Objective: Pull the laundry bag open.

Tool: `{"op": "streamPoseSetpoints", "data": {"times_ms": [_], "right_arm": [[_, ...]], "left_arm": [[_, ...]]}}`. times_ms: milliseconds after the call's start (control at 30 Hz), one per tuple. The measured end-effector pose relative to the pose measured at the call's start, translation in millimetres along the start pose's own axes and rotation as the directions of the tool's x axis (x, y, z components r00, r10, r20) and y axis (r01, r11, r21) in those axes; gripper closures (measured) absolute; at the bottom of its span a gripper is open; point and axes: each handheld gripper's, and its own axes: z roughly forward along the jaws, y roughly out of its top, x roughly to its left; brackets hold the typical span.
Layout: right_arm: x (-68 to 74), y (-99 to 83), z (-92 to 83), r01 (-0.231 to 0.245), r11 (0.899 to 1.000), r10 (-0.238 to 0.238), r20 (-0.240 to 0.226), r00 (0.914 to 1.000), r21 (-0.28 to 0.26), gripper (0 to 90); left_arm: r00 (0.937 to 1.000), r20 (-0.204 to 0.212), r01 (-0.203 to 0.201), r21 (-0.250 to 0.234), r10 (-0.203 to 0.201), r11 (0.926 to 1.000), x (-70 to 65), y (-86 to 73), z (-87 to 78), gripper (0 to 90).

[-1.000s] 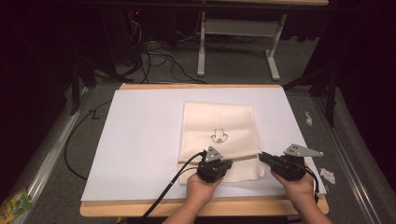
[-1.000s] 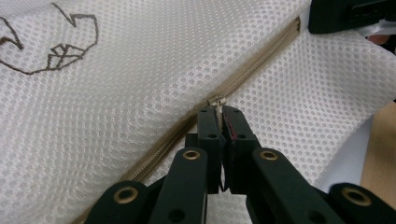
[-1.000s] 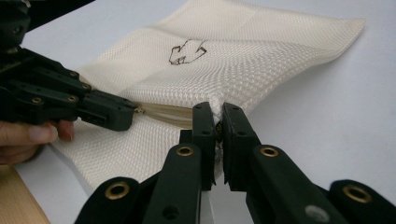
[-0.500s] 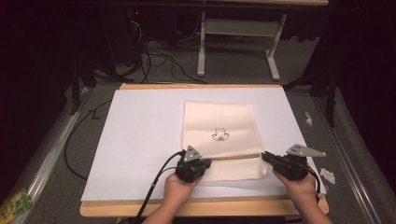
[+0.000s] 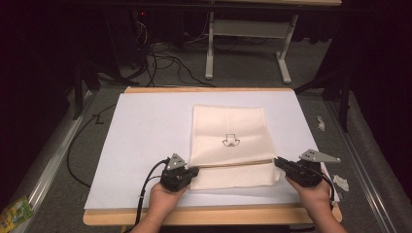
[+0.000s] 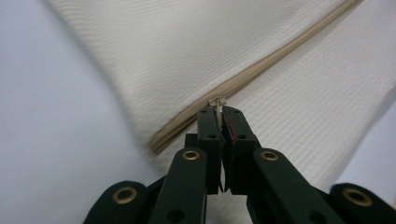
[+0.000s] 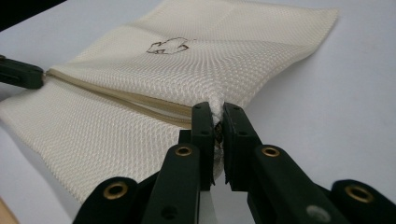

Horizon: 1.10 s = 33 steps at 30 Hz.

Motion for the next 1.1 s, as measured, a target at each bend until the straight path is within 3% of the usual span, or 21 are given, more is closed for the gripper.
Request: {"op": "streamPoseSetpoints", "data": {"times_ms": [67,133,600,700,800,867,1033,1100], "right_arm": [[-4.9,0.1,-2.7,-0.018,1.000,0.018,0.014,0.9997,-0.004,85.6],[-11.3,-0.2,-5.4,-0.038,0.999,0.038,0.007,0.9992,-0.012,85.5],[-14.2,-7.0,-0.5,-0.048,0.998,0.048,0.011,0.9988,0.027,81.8],[-14.1,-7.6,-0.5,-0.028,0.999,0.028,0.017,0.9995,0.026,74.9],[-15.0,-6.5,-2.8,-0.035,0.999,0.035,0.005,0.9994,0.012,65.8],[-15.1,-4.9,-5.2,-0.049,0.999,0.049,0.004,0.9988,-0.006,58.2],[-18.2,-1.9,-10.3,-0.041,0.998,0.043,0.040,0.9983,-0.040,37.8],[-22.3,-1.8,-12.2,-0.040,0.998,0.043,0.070,0.9966,-0.053,30.9]], "left_arm": [[0.9994,-0.013,0.031,-0.002,-0.031,0.9995,9.2,-3.4,-5.7,87.4],[0.9987,0.002,0.051,-0.004,-0.051,0.9987,15.3,-5.5,-9.9,87.4],[0.9982,0.028,0.053,-0.009,-0.053,0.9986,16.2,-5.1,-12.8,85.8],[0.9970,0.027,0.073,-0.027,-0.073,0.9970,19.7,-5.4,-14.8,75.5],[0.9962,0.043,0.079,-0.085,-0.075,0.9933,21.9,-4.2,-20.4,66.2],[0.9969,0.032,0.076,-0.129,-0.073,0.9887,22.6,-3.2,-24.5,60.7],[0.9976,-0.041,0.048,-0.176,-0.056,0.9832,28.0,0.2,-35.6,50.5],[0.9952,-0.082,0.036,-0.195,-0.053,0.9801,31.7,1.3,-41.6,46.9]]}}
